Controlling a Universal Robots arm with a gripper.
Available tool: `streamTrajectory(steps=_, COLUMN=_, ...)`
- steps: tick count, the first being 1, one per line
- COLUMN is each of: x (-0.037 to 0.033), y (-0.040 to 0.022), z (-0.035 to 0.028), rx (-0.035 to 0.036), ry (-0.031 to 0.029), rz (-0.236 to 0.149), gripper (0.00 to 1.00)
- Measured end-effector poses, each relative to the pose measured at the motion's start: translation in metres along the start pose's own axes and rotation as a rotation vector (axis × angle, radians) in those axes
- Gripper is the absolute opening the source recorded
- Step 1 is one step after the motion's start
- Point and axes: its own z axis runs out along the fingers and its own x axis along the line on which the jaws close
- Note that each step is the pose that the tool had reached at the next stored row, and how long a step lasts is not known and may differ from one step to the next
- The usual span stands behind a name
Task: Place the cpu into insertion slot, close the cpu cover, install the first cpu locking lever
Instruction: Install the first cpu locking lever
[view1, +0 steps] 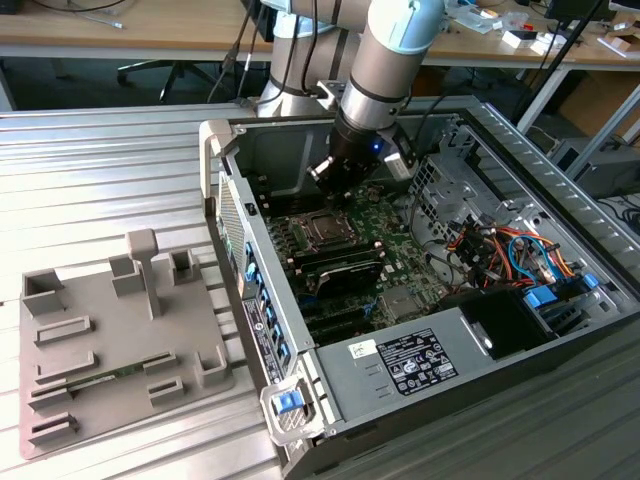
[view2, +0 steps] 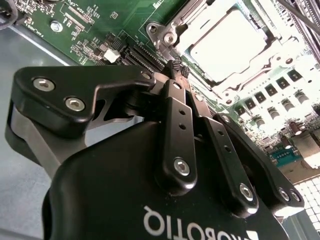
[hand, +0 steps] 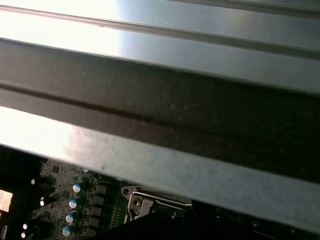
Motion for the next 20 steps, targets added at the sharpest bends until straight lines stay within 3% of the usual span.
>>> streamTrajectory(steps=10, x=0.0001, y=-0.0054, z=0.0056, rx=0.0, ry=0.0004, rz=0.0, gripper=0.11)
streamTrajectory(steps=20, x=-0.0035, y=-0.0066, z=0.0105, rx=0.0002, ry=0.0009, rz=0.0, gripper=0.11)
